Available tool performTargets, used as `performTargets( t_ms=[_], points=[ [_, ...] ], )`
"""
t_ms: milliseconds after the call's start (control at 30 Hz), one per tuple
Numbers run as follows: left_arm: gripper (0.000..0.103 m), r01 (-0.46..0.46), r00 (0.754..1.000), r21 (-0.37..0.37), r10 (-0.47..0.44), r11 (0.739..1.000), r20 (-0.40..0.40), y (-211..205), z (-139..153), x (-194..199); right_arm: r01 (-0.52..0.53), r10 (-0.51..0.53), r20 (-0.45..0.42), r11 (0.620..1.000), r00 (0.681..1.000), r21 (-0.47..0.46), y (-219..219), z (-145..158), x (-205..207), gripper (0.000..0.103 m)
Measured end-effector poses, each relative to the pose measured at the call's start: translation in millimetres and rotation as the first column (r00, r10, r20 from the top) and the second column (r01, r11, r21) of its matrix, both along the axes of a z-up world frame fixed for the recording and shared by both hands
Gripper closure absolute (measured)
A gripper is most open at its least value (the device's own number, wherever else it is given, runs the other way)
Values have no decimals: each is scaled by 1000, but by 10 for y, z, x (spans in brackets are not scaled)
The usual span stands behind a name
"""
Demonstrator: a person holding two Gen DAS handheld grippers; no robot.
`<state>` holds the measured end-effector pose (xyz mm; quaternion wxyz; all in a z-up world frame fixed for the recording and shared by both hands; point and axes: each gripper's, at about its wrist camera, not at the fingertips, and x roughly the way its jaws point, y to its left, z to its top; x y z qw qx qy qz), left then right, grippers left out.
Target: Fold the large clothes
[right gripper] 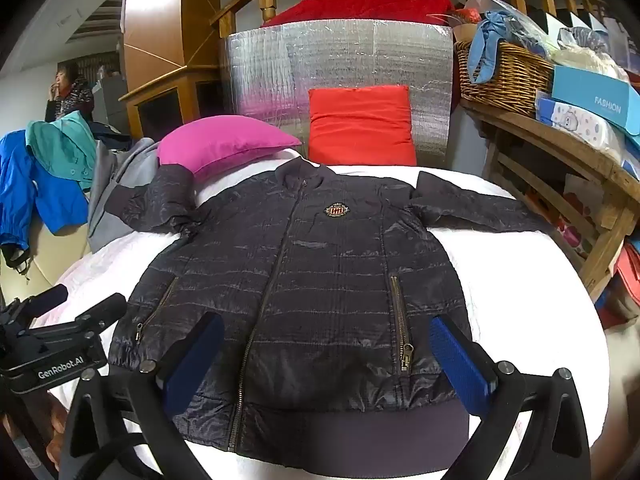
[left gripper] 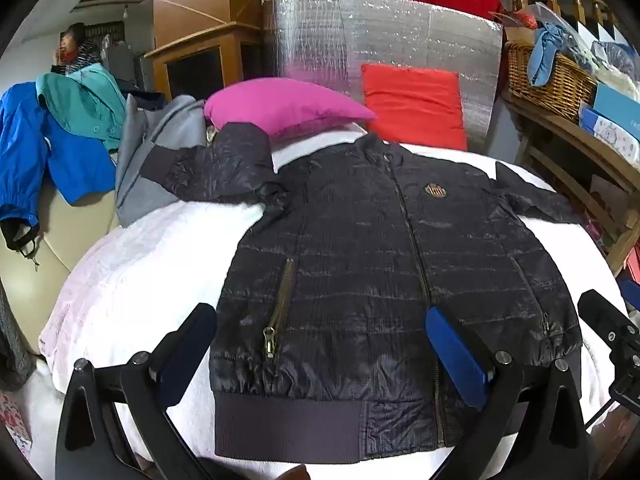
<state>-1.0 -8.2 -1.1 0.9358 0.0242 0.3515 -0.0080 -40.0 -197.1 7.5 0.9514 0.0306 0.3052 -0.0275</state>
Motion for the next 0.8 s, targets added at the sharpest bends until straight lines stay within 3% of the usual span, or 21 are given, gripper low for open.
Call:
performTargets(
  t_ms=[800],
  points=[
    [0,-2,1000,-19,1,1000,-26,55,-105,-19,1,-1,-17,1000,1000,20,22,-65,-54,0]
  ],
)
